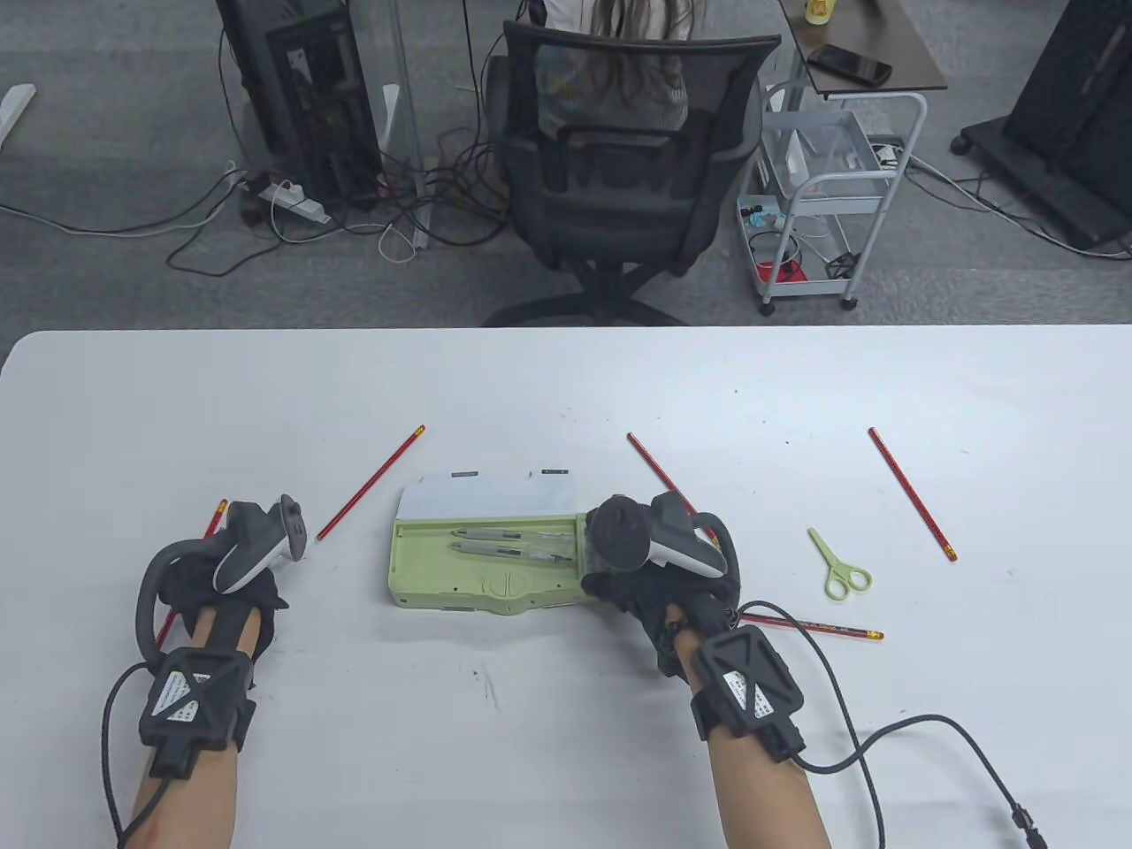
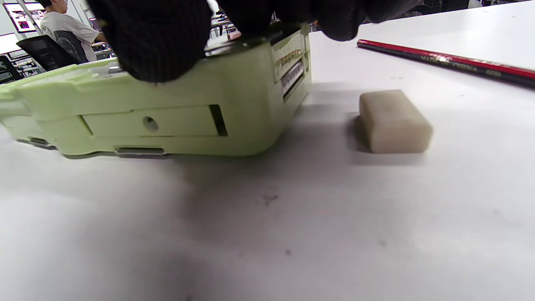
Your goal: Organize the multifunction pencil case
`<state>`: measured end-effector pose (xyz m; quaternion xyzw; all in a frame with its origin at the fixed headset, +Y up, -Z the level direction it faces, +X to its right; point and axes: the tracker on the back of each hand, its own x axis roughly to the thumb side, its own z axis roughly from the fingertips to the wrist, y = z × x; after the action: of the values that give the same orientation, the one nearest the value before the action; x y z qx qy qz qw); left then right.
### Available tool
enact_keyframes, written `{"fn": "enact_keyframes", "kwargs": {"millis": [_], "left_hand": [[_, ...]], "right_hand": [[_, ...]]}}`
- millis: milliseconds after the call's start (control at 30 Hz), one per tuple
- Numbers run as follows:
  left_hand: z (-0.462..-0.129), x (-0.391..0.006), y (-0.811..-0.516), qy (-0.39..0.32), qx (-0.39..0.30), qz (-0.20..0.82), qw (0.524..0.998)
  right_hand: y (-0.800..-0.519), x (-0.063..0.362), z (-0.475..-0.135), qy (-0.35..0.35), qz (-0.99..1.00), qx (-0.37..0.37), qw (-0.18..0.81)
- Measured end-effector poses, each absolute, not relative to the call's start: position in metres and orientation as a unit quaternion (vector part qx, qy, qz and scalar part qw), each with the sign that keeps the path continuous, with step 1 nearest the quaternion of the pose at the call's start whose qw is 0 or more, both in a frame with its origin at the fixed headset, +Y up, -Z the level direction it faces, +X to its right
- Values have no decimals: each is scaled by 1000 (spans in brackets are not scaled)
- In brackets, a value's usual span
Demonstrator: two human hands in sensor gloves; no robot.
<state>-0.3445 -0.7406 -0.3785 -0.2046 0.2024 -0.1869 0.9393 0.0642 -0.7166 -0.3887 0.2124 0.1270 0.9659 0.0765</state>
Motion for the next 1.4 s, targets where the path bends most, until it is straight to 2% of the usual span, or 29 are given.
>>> {"fn": "enact_keyframes", "kwargs": {"millis": [267, 500, 700, 867, 1033, 1400], "left_hand": [[-382, -338, -745, 201, -183, -226, 936], [-380, -343, -743, 201, -201, -191, 939], [-370, -339, -718, 189, -161, -145, 958], [-362, -316, -695, 147, -99, -84, 981], [-356, -280, -675, 70, -34, -14, 997], [-352, -195, -671, -69, -13, -15, 997]], "right_hand": [[-718, 65, -387, 123, 967, 208, 83], [-718, 64, -386, 123, 967, 208, 81], [-718, 65, -387, 125, 966, 209, 87], [-718, 65, -387, 130, 966, 205, 92], [-718, 66, -388, 131, 965, 205, 96], [-718, 67, -389, 131, 965, 206, 100]]}}
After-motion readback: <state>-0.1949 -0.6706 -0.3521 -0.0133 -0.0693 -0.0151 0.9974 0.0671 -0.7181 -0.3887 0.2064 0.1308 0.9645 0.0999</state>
